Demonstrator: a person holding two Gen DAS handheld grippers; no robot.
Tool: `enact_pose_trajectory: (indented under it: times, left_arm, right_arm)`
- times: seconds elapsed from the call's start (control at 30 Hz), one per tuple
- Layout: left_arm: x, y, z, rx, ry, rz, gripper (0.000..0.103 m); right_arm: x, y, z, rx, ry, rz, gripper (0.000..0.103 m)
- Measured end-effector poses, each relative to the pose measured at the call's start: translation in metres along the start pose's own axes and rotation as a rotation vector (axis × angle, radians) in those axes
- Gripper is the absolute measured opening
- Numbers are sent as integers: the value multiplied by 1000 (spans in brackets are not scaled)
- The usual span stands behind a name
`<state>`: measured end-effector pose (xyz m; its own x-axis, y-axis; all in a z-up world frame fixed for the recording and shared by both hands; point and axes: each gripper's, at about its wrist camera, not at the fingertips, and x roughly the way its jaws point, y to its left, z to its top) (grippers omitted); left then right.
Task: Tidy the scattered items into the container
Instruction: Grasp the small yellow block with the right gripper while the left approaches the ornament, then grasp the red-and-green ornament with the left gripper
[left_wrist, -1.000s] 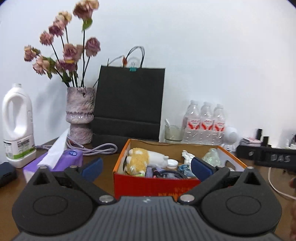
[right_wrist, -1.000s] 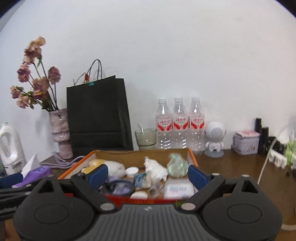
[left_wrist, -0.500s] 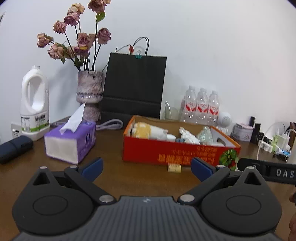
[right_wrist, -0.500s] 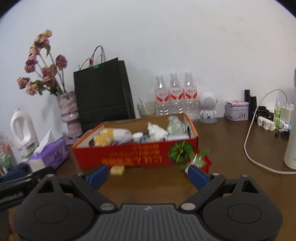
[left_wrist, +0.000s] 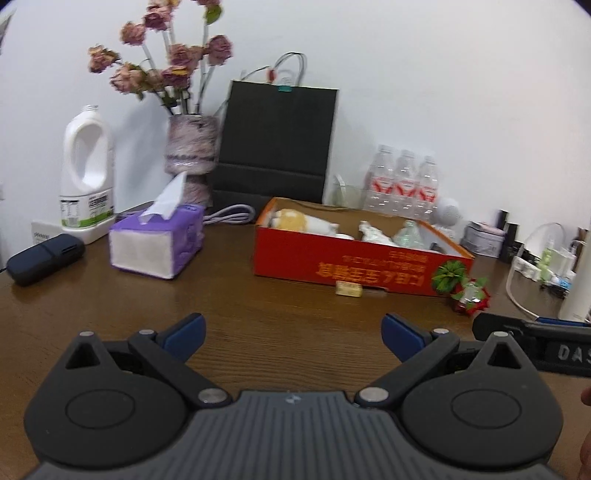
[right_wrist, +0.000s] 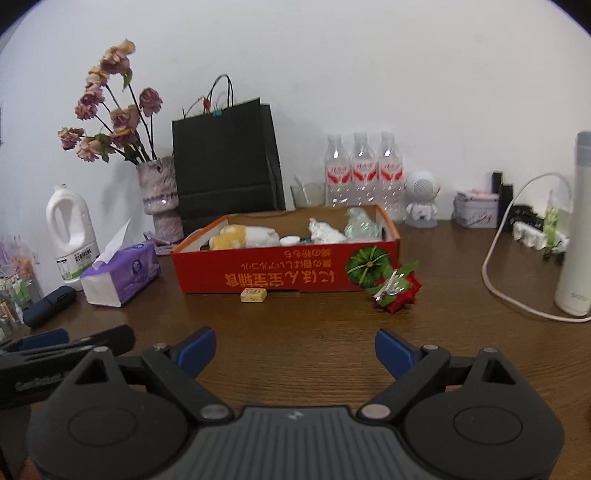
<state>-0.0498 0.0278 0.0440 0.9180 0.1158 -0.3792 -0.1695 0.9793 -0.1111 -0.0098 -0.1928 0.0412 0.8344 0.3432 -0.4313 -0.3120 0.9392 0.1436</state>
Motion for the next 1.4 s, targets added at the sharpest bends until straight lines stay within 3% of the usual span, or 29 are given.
enact_pose_trajectory:
  times: [0.1,0.2,0.23,0.4,0.5,0.57,0.73,0.87,1.03,1.13,1.33,1.4]
  left_arm:
    - [6,12,4,-31,1,30,103]
    - [12,25,7,-55,2,58,103]
    - [14,28,8,-60,4,66,103]
    - [22,45,16,-67,-1,93,103]
    - [30,49,18,-55,8,98,103]
    - [36,50,19,-52,19,98,103]
    - [53,38,22,-9,47,58,103]
    - [78,6,20,63,91,-19,103]
    - [113,-54,17,84,165,-140,101]
    - [131,-103,20,121,203,-227,101]
    - [166,-202,19,266,152,-390,100]
    - [184,-222,16,314,181,-399,96]
  right_arm:
    - [40,3,14,47,47,49,93]
    - [96,15,27,98,104,91,83]
    - [114,22,31,85,122,81,74]
    - [179,52,42,50,162,8,61]
    - [203,60,42,26,208,-49,33]
    - [209,61,40,13,217,-58,29]
    - [176,36,36,40,231,32,29]
    - [114,-8,25,58,167,13,29]
    - [62,-60,6,11,130,-112,29]
    - [45,-96,-1,68,108,-185,29]
    - [27,-152,-5,210,42,-210,29]
    - [26,-159,-8,233,31,-205,29]
